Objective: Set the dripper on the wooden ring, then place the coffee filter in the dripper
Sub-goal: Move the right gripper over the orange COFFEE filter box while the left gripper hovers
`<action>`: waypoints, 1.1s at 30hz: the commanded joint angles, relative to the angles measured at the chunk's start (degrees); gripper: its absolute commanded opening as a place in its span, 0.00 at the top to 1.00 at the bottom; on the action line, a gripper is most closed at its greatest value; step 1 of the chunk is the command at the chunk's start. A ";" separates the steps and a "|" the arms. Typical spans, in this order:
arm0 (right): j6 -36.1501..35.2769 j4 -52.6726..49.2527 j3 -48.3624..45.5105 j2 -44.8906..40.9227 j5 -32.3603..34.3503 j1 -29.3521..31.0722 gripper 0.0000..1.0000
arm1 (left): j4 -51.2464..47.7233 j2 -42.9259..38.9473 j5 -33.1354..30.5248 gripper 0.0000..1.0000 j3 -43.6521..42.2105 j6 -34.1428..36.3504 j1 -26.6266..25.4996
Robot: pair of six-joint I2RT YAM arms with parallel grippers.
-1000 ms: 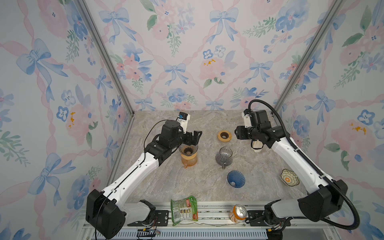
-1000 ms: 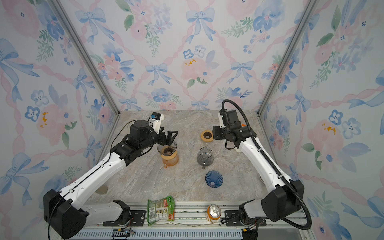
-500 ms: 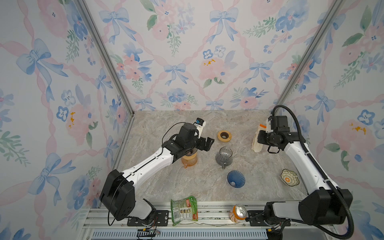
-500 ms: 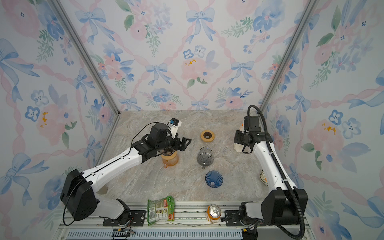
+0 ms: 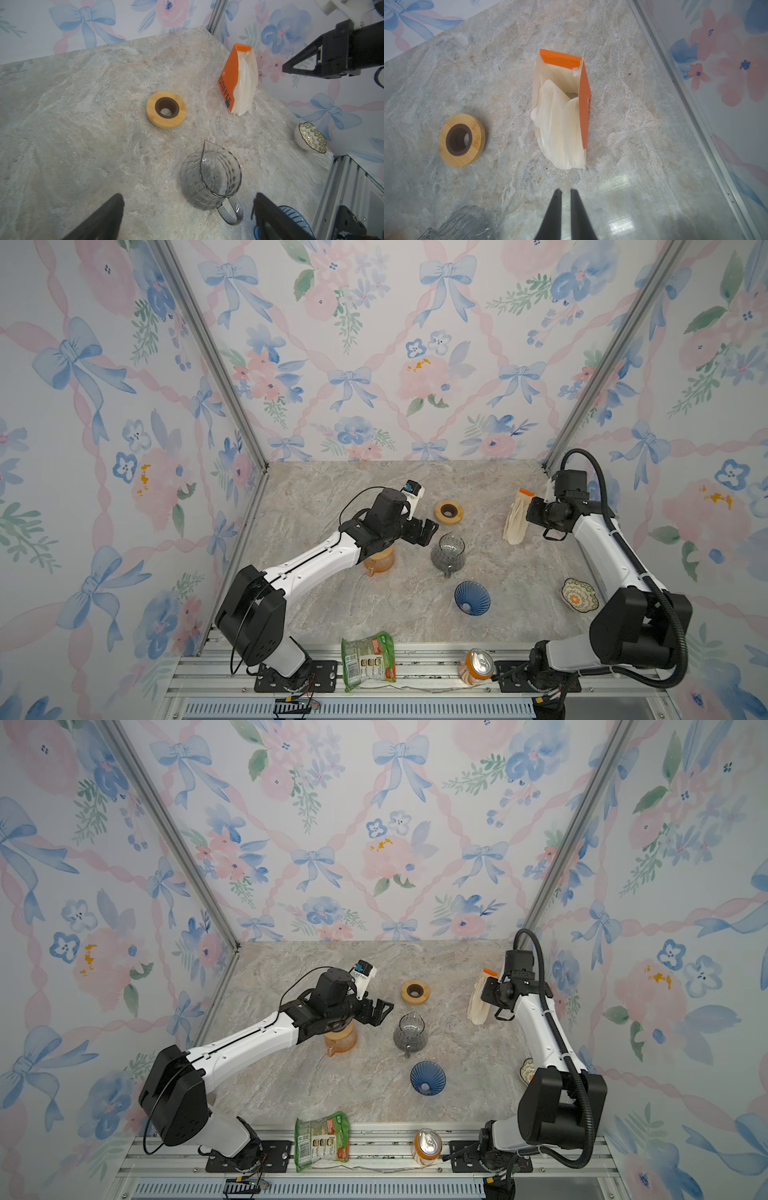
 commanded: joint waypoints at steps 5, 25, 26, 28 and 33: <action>6.06 3.64 3.06 5.29 -1.51 -1.43 0.87 | 0.99 0.54 0.31 0.02 1.65 -0.96 -0.32; 15.82 6.67 6.11 10.46 -0.16 -1.56 0.84 | 0.75 1.54 -1.69 0.02 1.28 1.50 -0.03; 16.04 6.66 6.26 11.76 -0.06 -1.57 0.83 | 0.80 1.54 -1.56 0.02 1.25 1.57 0.04; 16.55 6.92 6.28 12.36 -0.21 -1.55 0.83 | 0.80 1.68 -1.42 0.02 1.21 1.59 0.10; 17.47 6.90 6.53 13.56 0.03 -1.52 0.83 | 0.82 1.83 -1.41 0.02 1.25 1.64 0.11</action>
